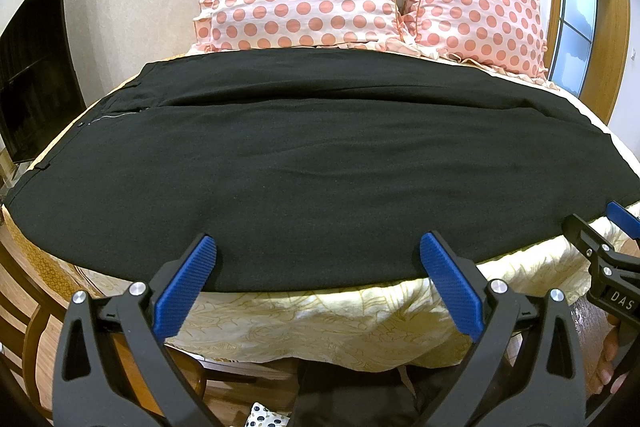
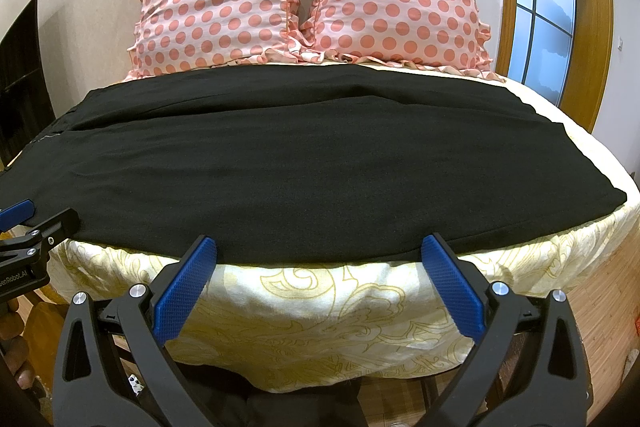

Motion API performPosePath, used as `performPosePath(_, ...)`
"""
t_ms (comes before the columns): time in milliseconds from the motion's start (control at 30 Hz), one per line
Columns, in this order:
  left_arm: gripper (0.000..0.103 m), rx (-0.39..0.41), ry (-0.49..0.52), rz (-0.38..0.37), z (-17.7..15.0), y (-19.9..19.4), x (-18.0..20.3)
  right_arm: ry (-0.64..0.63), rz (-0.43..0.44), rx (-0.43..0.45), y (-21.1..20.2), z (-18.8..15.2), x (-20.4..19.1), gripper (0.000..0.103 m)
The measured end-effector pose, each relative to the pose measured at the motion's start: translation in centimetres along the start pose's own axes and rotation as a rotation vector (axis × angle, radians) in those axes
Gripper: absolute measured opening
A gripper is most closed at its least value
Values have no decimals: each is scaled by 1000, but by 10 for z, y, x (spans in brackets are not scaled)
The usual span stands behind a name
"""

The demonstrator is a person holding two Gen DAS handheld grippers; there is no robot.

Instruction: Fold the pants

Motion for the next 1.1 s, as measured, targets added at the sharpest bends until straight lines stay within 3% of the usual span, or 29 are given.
performPosePath(1100, 101, -16, 0, -2, 0, 2, 0, -12, 14, -12, 0, -2, -3, 102)
Point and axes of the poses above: each gripper's, at about its wrist camera, not at the fingertips, and y roughly the way its jaws point, x to its right, z to its top, the point moved 10 cm from there along y, roughly the way its jaws point, and after that the axes turned 5 degrees about x, right-handed, at the moved point
